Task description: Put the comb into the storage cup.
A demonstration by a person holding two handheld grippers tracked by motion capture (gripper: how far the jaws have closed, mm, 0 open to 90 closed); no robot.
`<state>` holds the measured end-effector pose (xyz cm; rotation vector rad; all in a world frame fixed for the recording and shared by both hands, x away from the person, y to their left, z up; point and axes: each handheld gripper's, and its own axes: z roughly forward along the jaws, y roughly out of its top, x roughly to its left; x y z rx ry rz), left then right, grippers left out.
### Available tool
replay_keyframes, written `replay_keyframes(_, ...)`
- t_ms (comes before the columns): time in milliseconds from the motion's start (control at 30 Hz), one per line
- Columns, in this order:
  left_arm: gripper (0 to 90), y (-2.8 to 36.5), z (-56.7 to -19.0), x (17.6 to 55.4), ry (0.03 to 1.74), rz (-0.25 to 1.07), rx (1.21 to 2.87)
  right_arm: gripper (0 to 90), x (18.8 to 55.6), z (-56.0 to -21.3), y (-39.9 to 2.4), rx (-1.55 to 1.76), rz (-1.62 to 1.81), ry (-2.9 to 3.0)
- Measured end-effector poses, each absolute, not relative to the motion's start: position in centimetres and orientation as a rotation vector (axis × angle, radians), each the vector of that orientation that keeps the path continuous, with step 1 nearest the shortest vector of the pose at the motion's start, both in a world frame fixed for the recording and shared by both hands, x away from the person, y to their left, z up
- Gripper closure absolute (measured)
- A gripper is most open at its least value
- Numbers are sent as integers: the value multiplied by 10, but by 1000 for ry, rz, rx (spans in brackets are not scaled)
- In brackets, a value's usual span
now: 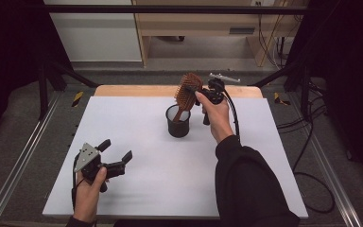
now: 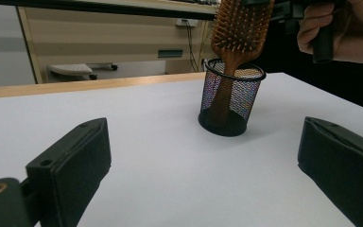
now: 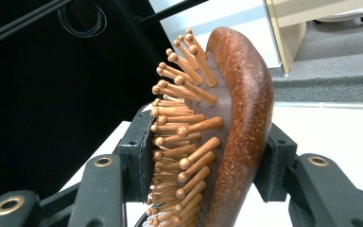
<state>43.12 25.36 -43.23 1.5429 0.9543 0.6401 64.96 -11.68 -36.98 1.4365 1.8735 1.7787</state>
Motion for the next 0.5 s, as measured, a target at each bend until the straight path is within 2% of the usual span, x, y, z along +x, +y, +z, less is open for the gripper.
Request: replay_keyframes(500, 35, 253, -433, 431, 955, 638, 1546, 470, 650, -370, -118, 1443, 1782, 1879)
